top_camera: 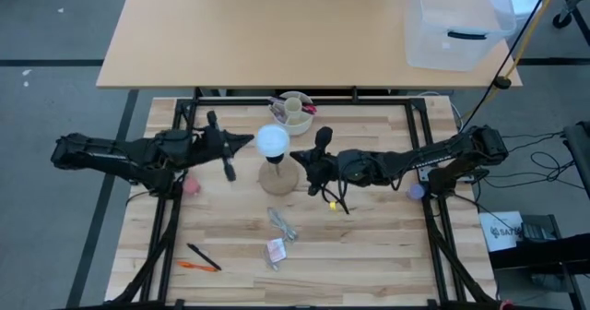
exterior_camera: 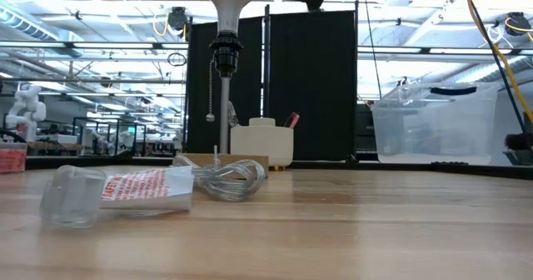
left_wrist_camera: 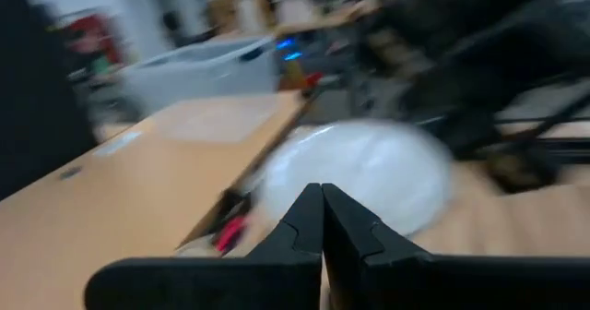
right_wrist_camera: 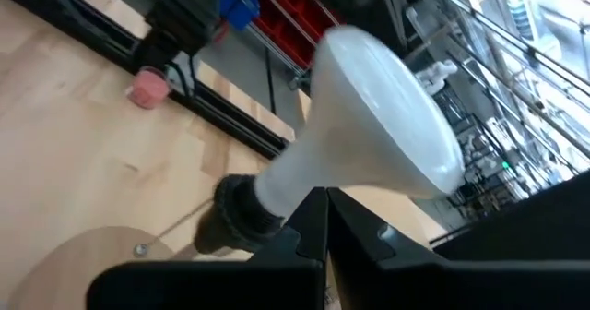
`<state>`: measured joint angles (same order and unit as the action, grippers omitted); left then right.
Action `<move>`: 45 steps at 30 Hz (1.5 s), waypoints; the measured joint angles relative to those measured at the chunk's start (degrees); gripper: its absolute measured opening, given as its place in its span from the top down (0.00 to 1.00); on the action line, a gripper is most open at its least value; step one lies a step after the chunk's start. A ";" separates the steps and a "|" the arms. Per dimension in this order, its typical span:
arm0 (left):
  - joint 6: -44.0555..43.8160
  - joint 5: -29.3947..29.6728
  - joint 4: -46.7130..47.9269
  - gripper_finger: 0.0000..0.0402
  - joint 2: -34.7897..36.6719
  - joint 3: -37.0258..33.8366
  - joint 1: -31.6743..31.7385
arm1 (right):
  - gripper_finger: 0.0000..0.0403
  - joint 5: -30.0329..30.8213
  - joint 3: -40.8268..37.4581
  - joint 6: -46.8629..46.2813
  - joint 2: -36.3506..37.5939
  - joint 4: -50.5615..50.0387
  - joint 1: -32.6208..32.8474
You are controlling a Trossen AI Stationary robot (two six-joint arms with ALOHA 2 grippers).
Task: Screw lightbulb
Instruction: Insert the lightbulb into the wooden lamp
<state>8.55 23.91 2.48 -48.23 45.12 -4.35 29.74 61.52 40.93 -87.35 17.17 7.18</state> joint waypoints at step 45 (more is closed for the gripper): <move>-8.30 4.05 12.82 1.00 -2.91 -1.66 4.45 | 1.00 -7.61 0.04 -5.06 0.00 -2.34 -0.93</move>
<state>0.25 27.96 15.30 -51.13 43.46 0.10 22.13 61.56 35.86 -87.35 14.82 6.25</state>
